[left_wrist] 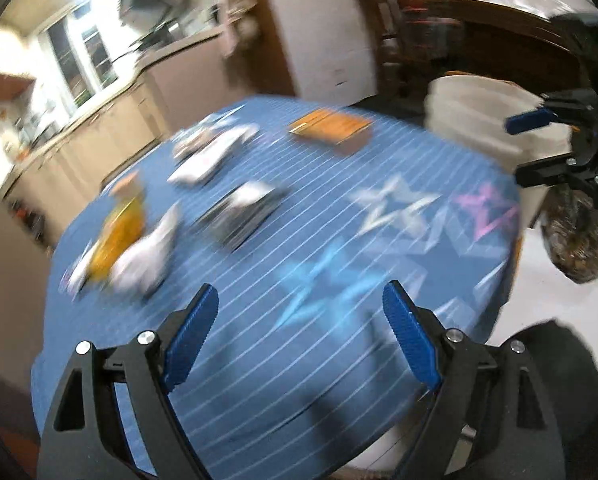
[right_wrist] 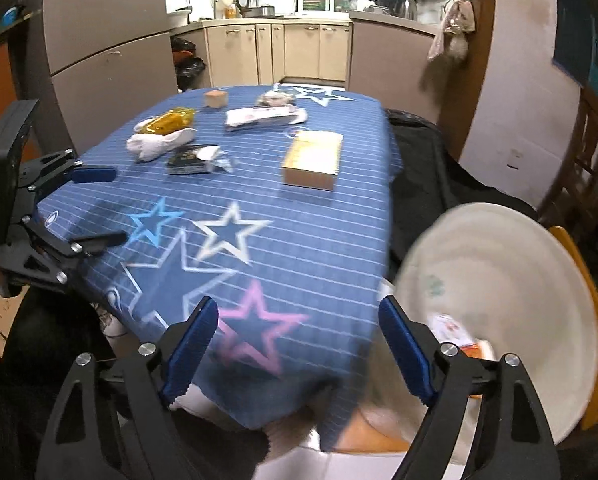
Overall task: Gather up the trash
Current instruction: 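Move both tools back over the table toward the remaining items, then grasp the white towel with the left tool while the right tool grasps the gold cigarette box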
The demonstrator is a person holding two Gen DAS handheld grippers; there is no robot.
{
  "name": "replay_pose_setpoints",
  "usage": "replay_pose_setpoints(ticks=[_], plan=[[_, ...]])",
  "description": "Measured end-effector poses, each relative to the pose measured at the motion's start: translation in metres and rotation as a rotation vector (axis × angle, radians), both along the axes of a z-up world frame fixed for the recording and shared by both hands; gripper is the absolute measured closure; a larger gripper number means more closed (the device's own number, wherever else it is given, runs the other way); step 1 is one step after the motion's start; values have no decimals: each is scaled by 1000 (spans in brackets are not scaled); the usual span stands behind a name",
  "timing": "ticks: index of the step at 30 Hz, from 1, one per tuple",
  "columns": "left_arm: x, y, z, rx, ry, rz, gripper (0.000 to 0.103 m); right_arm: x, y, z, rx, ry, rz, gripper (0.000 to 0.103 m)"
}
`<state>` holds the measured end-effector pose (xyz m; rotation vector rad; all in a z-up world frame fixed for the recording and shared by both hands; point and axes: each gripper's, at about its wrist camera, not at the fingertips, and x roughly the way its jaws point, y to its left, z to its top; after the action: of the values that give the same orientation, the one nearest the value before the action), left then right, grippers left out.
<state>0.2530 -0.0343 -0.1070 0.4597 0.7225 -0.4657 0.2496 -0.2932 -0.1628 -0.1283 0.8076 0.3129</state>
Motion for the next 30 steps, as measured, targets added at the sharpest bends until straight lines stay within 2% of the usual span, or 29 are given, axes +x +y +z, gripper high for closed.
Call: replay_pose_setpoints(ticks=[5,9,13,18,21,24,27,29,30], plan=[[17,73,0,24,-30,93,22,30,17,-16,32,24,-50,22],[48,97,7,26,-31,81,22,63,23,-20,18,39,-107,22],[85,98,16,-27,-27,21,22,99,32,-14,12,36,-111,13],[108,80,12,-52,-16,-77,22,141,40,-12,11,58,-93,12],[117,66,7,-26,-17,-118,22,160,43,-14,-1,64,-86,12],[123,56,-1,3,2,-161,34,177,45,-17,-1,75,-83,12],[130,55,-16,47,14,-156,38,187,50,-23,-9,85,-76,12],[137,60,-17,12,39,-143,41,193,51,-30,-15,106,-89,15],[140,65,-16,-3,47,-124,50,195,51,-33,-11,116,-95,18]])
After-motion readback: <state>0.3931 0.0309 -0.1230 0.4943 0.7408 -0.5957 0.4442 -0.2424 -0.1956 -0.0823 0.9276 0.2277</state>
